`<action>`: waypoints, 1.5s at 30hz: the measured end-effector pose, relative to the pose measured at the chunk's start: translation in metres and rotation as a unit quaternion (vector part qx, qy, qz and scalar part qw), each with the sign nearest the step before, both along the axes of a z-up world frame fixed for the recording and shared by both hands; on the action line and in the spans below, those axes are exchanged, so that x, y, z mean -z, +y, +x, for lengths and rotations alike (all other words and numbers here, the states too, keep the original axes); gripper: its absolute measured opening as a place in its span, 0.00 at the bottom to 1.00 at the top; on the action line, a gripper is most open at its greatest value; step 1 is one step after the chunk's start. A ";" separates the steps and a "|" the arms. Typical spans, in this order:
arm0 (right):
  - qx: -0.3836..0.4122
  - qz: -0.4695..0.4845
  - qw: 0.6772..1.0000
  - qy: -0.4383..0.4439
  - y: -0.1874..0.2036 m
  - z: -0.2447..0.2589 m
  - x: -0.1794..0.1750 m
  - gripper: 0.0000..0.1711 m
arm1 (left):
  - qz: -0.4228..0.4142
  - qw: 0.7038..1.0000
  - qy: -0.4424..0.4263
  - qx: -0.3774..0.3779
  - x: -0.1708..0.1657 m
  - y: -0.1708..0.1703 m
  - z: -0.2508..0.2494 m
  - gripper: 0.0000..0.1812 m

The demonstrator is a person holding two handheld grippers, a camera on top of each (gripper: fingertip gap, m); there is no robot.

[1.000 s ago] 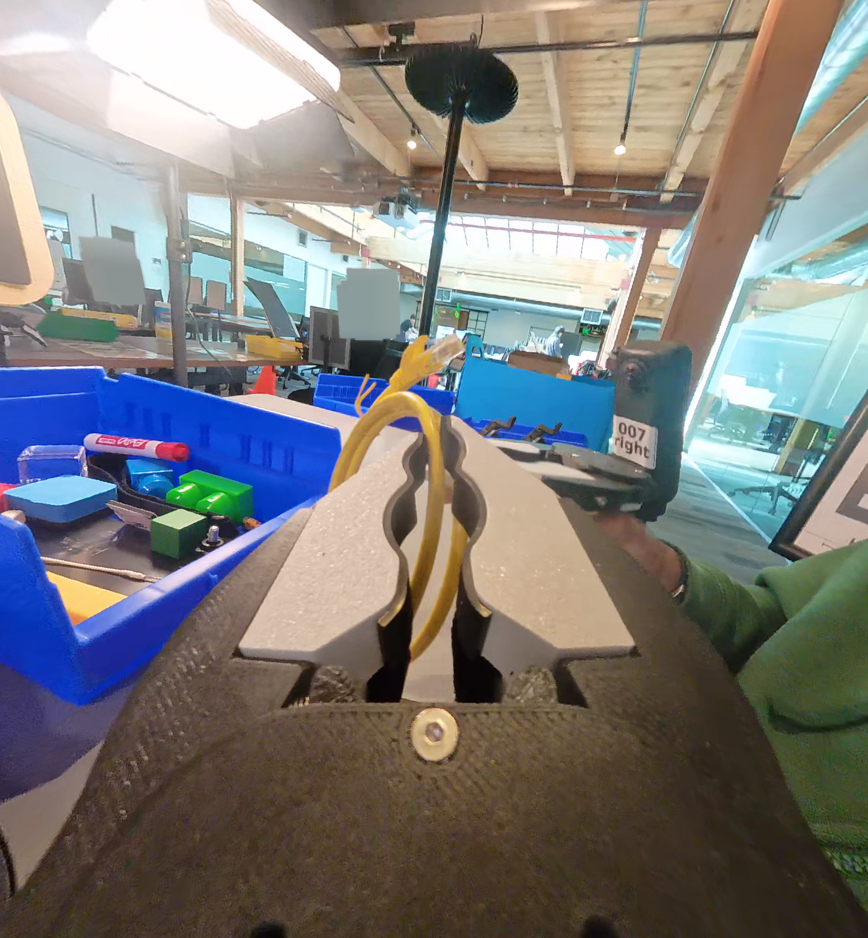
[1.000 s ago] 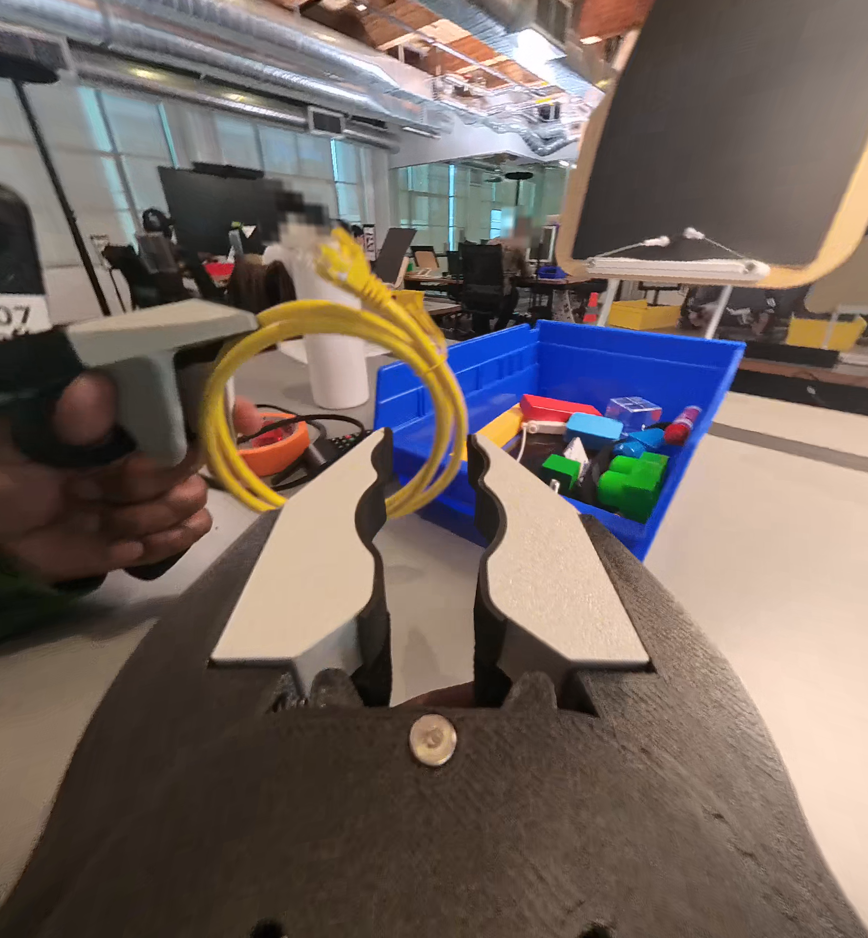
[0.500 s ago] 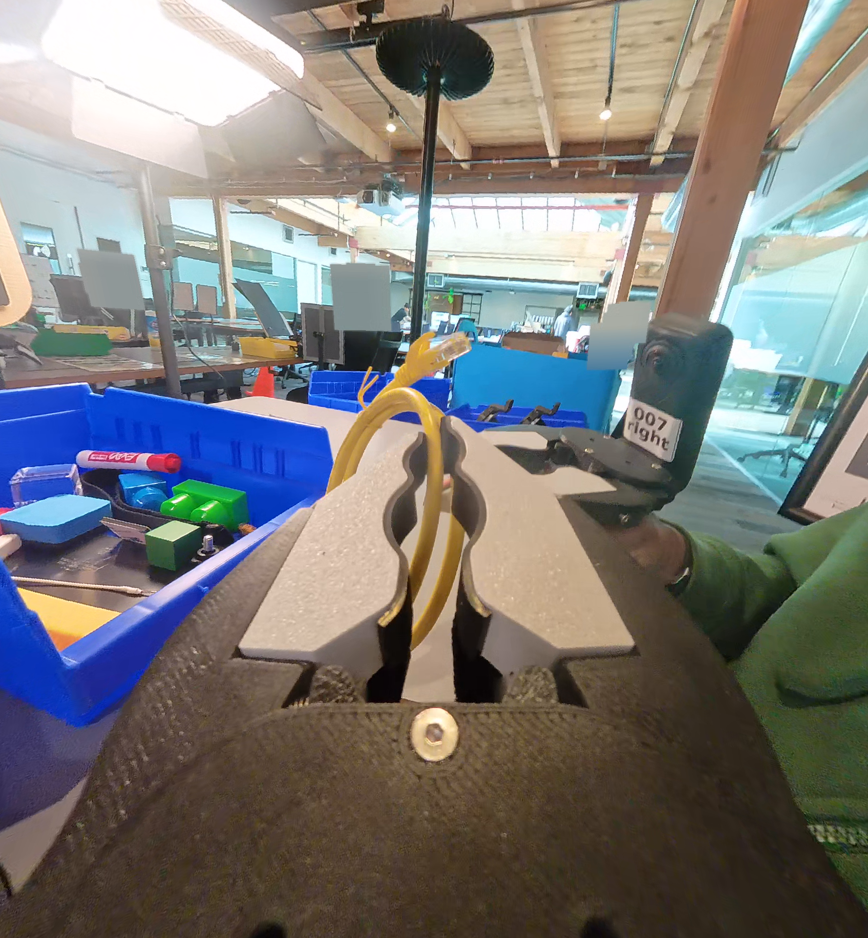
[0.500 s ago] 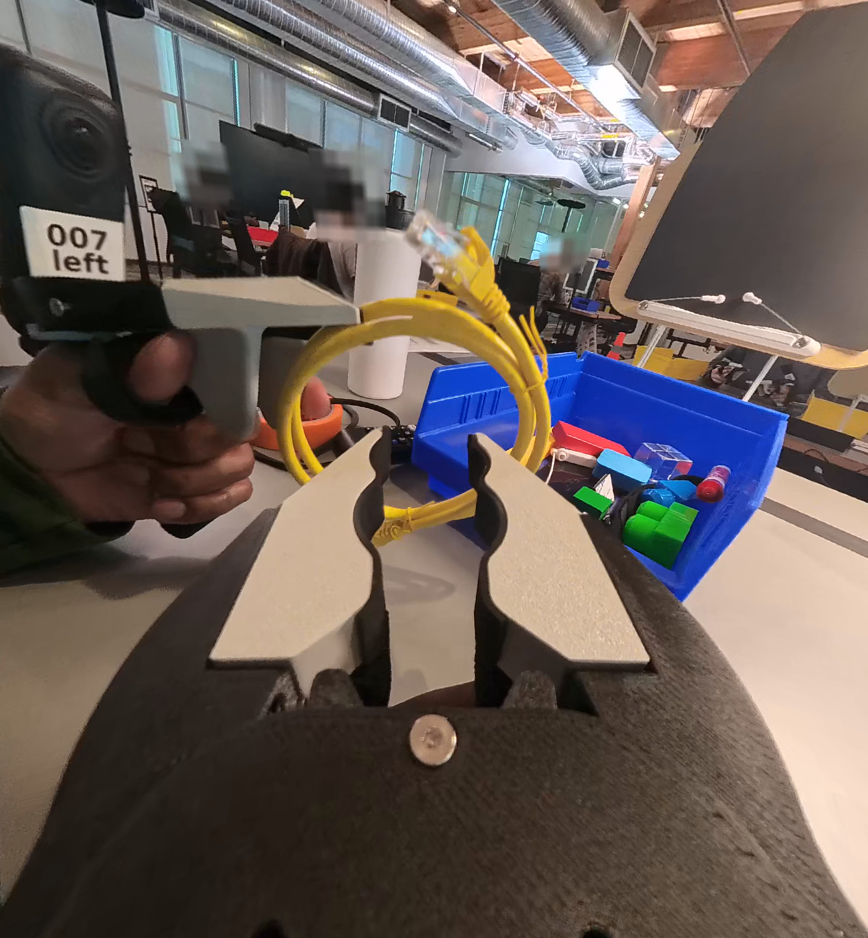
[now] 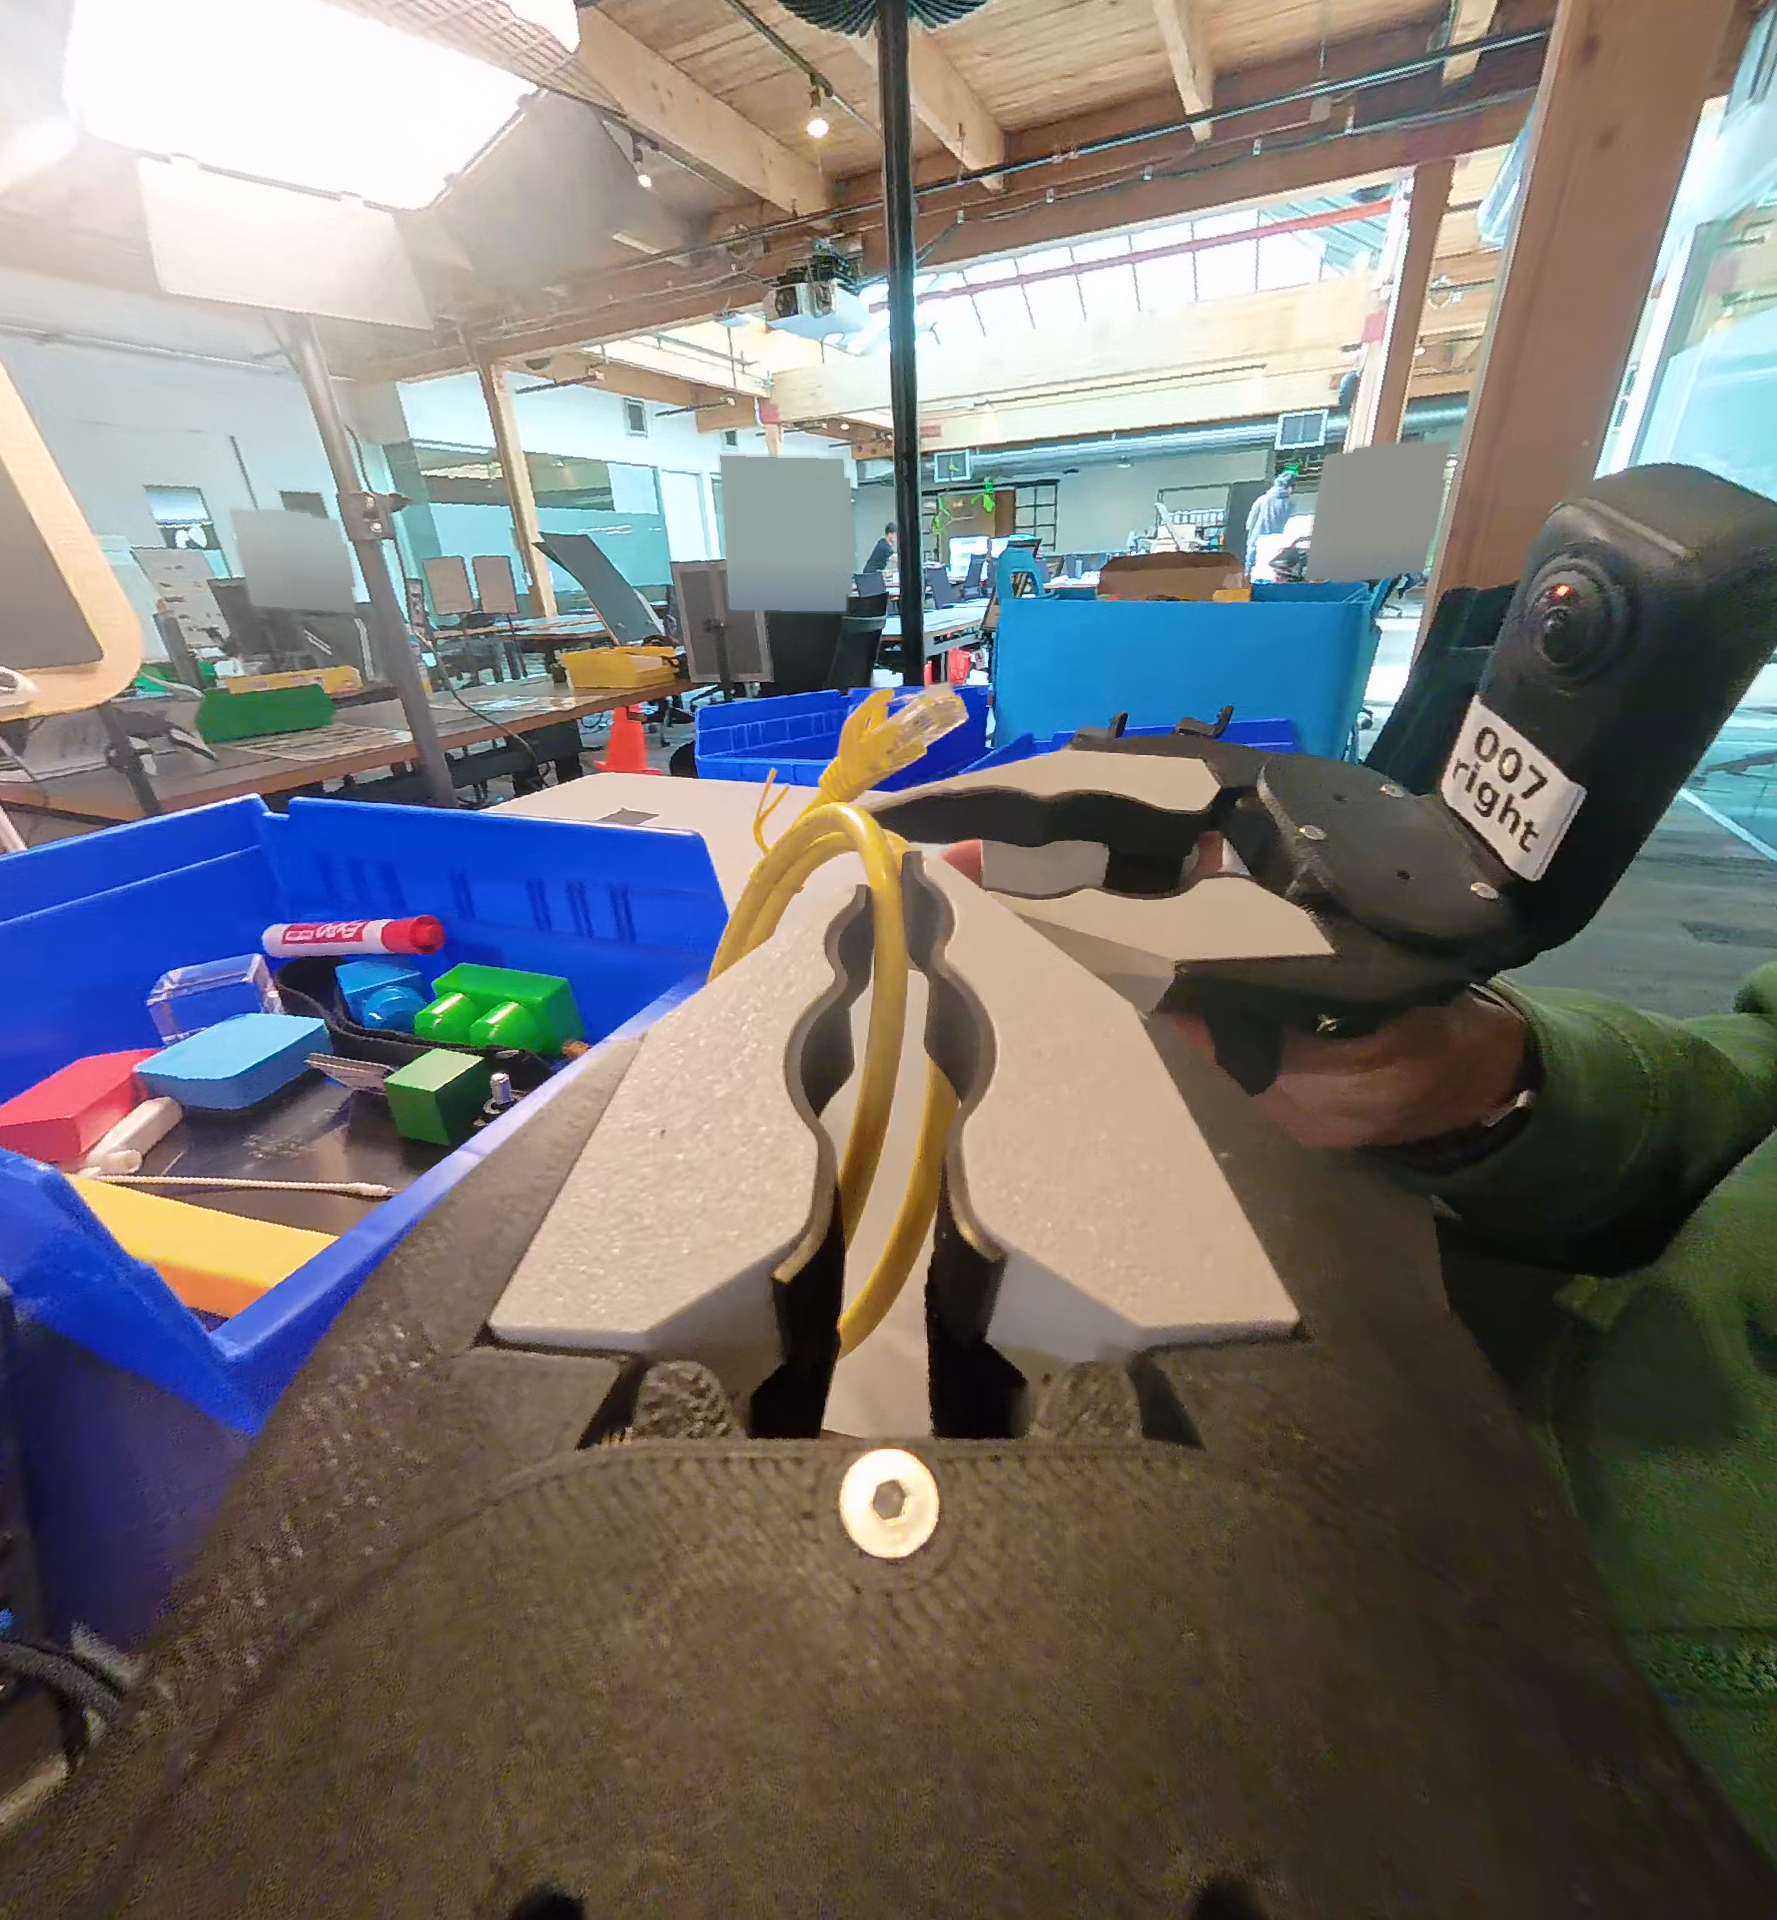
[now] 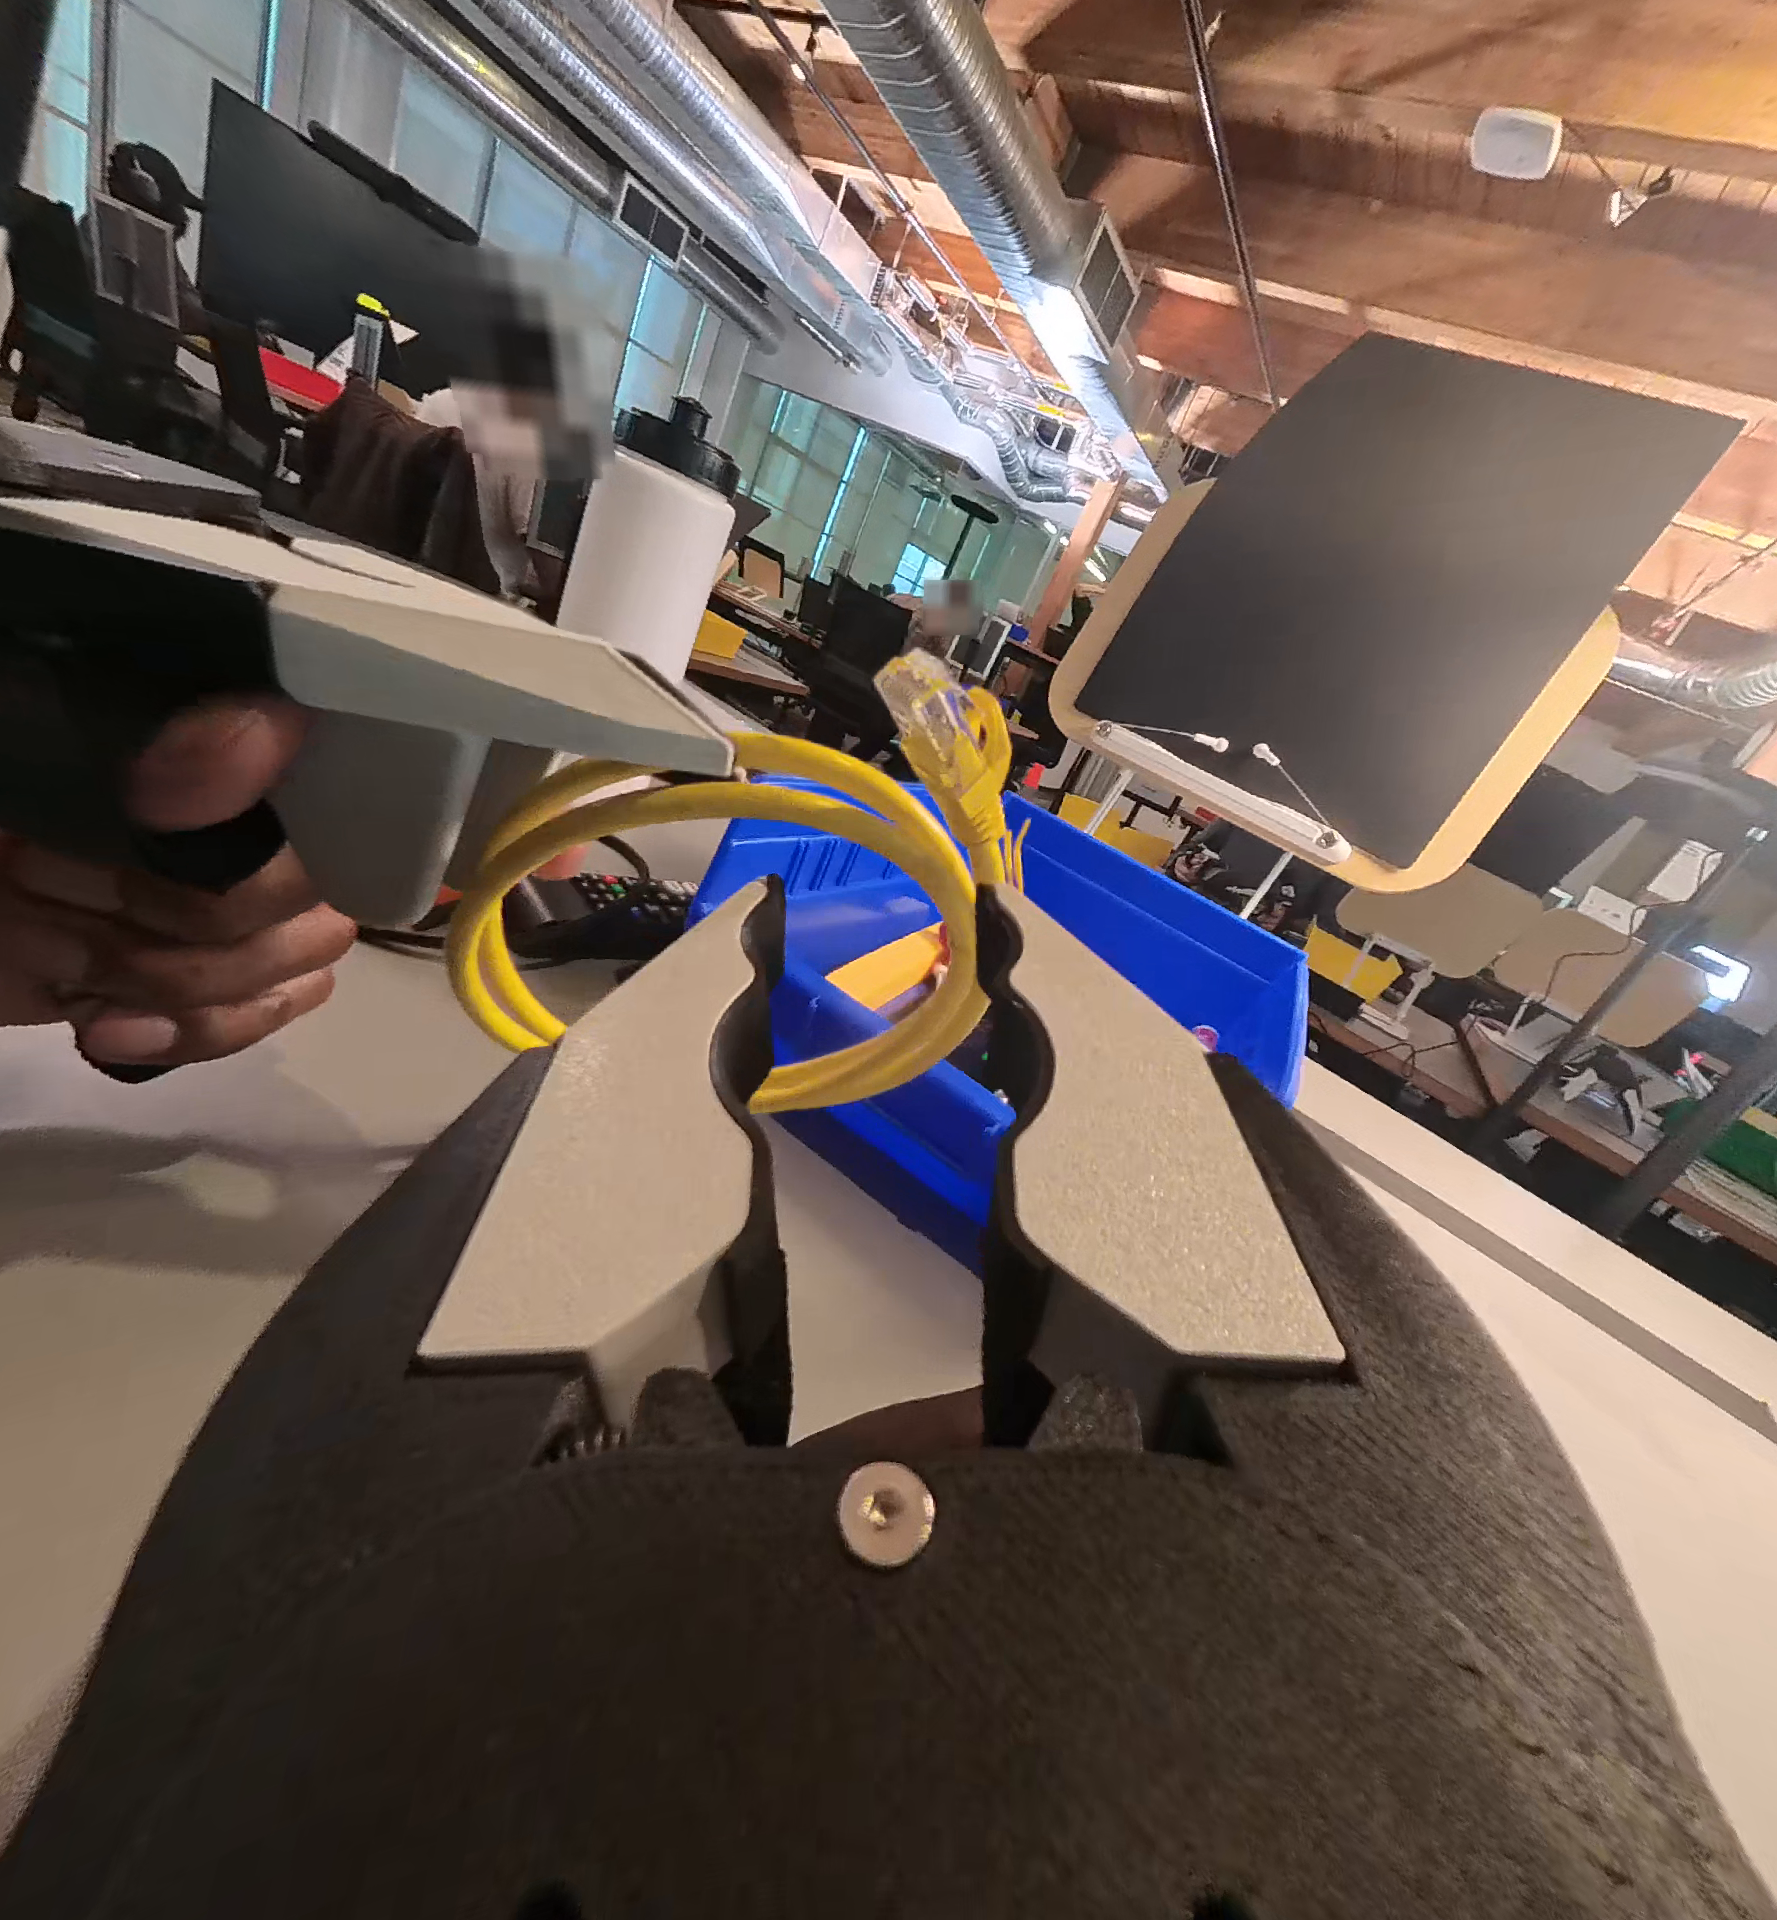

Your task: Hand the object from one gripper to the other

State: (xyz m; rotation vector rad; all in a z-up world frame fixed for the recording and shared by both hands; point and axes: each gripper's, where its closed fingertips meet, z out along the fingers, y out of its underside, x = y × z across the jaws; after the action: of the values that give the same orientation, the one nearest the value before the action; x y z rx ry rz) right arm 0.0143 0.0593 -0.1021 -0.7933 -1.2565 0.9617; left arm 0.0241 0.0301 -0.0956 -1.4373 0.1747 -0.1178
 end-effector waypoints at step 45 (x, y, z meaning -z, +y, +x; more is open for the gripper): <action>0.074 -0.118 0.990 0.016 0.054 0.007 -0.006 0.10 | 0.012 0.996 -0.045 0.078 -0.004 -0.001 0.022 0.27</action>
State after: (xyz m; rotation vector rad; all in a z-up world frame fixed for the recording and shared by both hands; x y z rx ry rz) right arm 0.0211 0.1132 -0.0959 -1.0364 -1.0514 1.0102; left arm 0.0461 0.0291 -0.0914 -1.3902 0.2137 -0.3062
